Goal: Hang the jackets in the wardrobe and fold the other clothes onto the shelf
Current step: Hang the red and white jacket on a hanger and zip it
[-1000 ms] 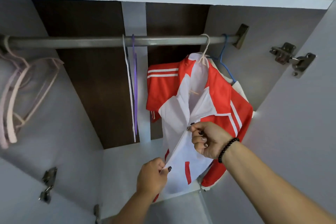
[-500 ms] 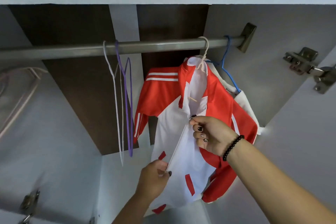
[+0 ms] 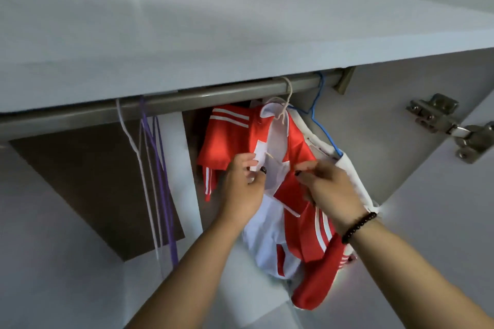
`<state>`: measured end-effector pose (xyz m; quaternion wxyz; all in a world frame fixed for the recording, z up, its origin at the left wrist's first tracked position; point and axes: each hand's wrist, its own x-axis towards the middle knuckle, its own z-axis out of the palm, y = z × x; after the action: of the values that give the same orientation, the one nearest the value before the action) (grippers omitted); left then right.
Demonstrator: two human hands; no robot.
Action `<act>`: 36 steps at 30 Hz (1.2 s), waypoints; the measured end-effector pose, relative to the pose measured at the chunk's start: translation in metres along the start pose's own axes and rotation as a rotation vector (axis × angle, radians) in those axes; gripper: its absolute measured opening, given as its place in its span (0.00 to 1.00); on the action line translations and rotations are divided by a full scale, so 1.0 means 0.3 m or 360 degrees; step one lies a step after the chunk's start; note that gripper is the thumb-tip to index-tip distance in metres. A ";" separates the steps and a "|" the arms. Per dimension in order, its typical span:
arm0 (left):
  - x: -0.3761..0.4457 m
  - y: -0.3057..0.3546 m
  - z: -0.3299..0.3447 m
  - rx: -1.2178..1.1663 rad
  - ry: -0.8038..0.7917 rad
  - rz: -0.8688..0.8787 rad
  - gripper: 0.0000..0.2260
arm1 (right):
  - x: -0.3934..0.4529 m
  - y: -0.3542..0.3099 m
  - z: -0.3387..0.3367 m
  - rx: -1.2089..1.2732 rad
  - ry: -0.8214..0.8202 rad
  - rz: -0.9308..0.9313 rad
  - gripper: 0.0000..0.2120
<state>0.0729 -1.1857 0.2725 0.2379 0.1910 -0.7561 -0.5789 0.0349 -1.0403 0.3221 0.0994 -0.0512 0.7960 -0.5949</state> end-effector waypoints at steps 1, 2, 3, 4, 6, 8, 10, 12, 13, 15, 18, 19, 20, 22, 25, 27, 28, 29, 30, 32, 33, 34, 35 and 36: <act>0.038 0.011 0.003 0.0047 0.0035 0.0021 0.13 | 0.030 -0.030 -0.008 -0.0126 0.0145 -0.0157 0.09; 0.076 0.022 0.005 0.0084 0.0076 0.0038 0.15 | 0.059 -0.051 -0.010 -0.0284 0.0246 -0.0281 0.08; 0.113 0.031 0.008 0.0122 0.0115 0.0047 0.16 | 0.083 -0.061 -0.006 -0.0457 0.0303 -0.0368 0.07; 0.150 0.038 0.010 0.0171 0.0137 0.0048 0.18 | 0.106 -0.063 0.001 -0.0620 0.0331 -0.0422 0.07; 0.232 0.049 0.020 0.0330 0.0114 0.0063 0.20 | 0.149 -0.046 0.027 -0.0837 0.0316 -0.0438 0.15; 0.310 0.062 0.027 0.0515 0.0014 0.0083 0.20 | 0.185 -0.025 0.065 -0.0940 0.0215 -0.0341 0.21; 0.375 0.074 0.027 0.0654 -0.0153 0.0074 0.18 | 0.208 -0.010 0.101 -0.0927 0.0122 -0.0245 0.17; 0.420 0.080 0.025 0.0685 -0.0312 0.0065 0.13 | 0.217 -0.006 0.119 -0.0862 0.0114 -0.0228 0.05; 0.443 0.075 0.028 0.0660 -0.0381 0.0054 0.12 | 0.215 -0.007 0.119 -0.0834 0.0114 -0.0230 0.03; 0.471 0.071 0.034 0.0574 -0.0515 -0.0026 0.13 | 0.206 -0.003 0.104 -0.0802 0.0081 -0.0252 0.08; 0.463 0.070 0.045 0.0316 -0.0733 -0.0245 0.13 | 0.178 -0.009 0.059 -0.0737 0.0062 -0.0263 0.08; 0.460 0.073 0.051 0.0295 -0.0759 -0.0222 0.13 | 0.171 -0.016 0.039 -0.0719 0.0080 -0.0246 0.08; 0.458 0.079 0.050 0.0337 -0.0727 -0.0155 0.13 | 0.169 -0.023 0.017 -0.0718 0.0096 -0.0217 0.06; 0.451 0.112 0.038 0.0508 -0.0466 -0.0026 0.13 | 0.166 -0.040 -0.030 -0.0774 0.0112 -0.0193 0.03; 0.458 0.158 0.003 0.0796 -0.0306 0.0030 0.15 | 0.156 -0.070 -0.084 -0.0926 0.0144 -0.0253 0.03; 0.462 0.158 -0.033 0.1181 -0.0199 0.0162 0.17 | 0.145 -0.086 -0.092 -0.1044 0.0159 -0.0331 0.04; 0.460 0.151 -0.049 0.1404 -0.0163 0.0275 0.16 | 0.143 -0.090 -0.090 -0.1092 0.0166 -0.0364 0.03; 0.460 0.135 -0.055 0.1519 -0.0160 0.0384 0.15 | 0.141 -0.094 -0.087 -0.1124 0.0170 -0.0391 0.03; 0.461 0.122 -0.057 0.1540 -0.0181 0.0446 0.14 | 0.141 -0.095 -0.084 -0.1143 0.0164 -0.0408 0.03; 0.448 0.122 -0.050 0.1266 -0.0363 0.0451 0.12 | 0.145 -0.093 -0.083 -0.1165 0.0124 -0.0414 0.05; 0.448 0.117 -0.042 0.1122 -0.0455 0.0483 0.09 | 0.147 -0.089 -0.084 -0.1162 0.0102 -0.0419 0.06; 0.444 0.120 -0.041 0.1029 -0.0552 0.0515 0.07 | 0.147 -0.084 -0.085 -0.1129 0.0089 -0.0438 0.07; 0.441 0.123 -0.046 0.0974 -0.0621 0.0564 0.09 | 0.147 -0.082 -0.087 -0.1079 0.0082 -0.0481 0.06; 0.441 0.124 -0.057 0.0930 -0.0669 0.0627 0.10 | 0.146 -0.079 -0.090 -0.1033 0.0070 -0.0542 0.04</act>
<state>-0.0253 -1.2640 0.3306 0.1202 -0.0202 -0.9430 -0.3097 -0.0145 -1.0306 0.3480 -0.0398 -0.1990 0.9254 -0.3202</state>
